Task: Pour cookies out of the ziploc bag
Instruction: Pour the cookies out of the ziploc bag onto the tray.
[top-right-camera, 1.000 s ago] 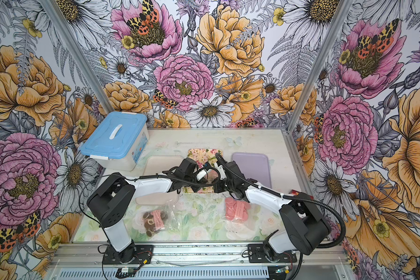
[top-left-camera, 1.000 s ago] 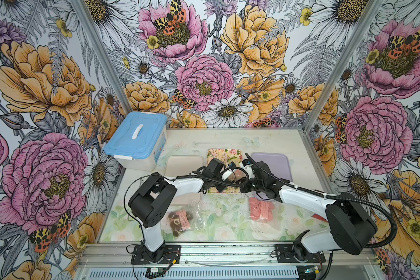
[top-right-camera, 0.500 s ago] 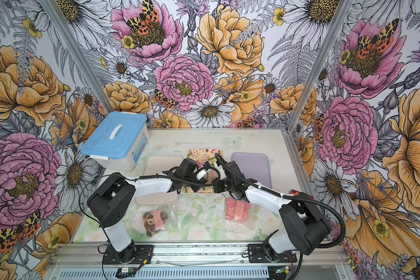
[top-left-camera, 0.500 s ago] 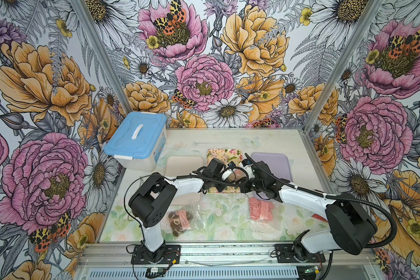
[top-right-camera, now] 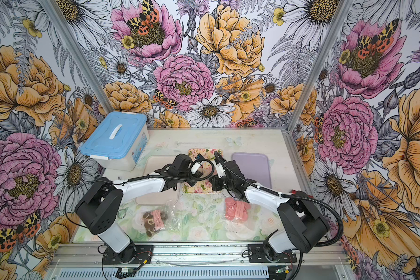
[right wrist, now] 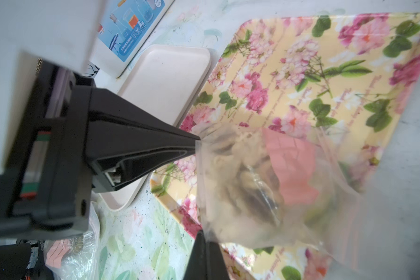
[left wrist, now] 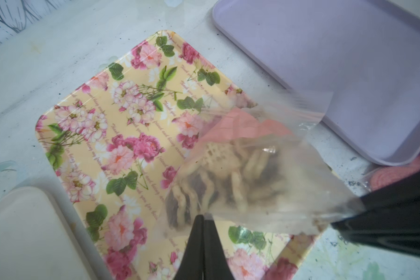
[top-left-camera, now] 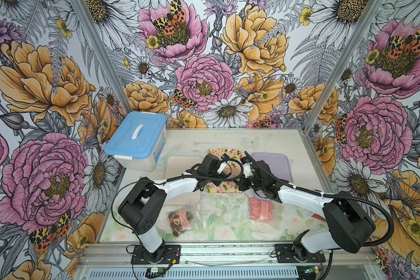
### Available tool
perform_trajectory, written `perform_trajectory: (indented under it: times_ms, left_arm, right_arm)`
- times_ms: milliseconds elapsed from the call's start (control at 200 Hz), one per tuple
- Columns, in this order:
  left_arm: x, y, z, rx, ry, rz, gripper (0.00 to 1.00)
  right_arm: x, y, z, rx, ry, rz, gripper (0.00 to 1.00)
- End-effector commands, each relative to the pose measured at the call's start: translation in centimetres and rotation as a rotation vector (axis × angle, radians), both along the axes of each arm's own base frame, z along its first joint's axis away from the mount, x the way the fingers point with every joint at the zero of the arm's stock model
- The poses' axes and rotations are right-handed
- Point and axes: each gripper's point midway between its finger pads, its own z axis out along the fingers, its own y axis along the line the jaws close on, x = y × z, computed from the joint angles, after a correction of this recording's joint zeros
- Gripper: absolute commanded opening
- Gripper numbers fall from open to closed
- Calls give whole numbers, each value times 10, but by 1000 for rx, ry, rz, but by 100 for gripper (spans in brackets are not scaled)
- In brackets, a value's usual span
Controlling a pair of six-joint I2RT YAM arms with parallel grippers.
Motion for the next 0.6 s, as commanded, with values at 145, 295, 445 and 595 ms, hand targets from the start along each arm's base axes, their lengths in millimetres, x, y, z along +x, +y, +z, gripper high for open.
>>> perform_trajectory:
  times_ms: [145, 295, 445, 595]
  left_arm:
    - [11, 16, 22, -35, -67, 84, 0]
    - [10, 21, 37, -64, -109, 96, 0]
    - [7, 24, 52, -100, -144, 97, 0]
    - [6, 26, 61, -120, -171, 107, 0]
  right_arm:
    - [17, 11, 22, 25, -4, -8, 0]
    - [29, 20, 40, 54, -29, -9, 0]
    - [32, 30, 45, 109, -75, 36, 0]
    - [32, 29, 43, 140, -89, 44, 0]
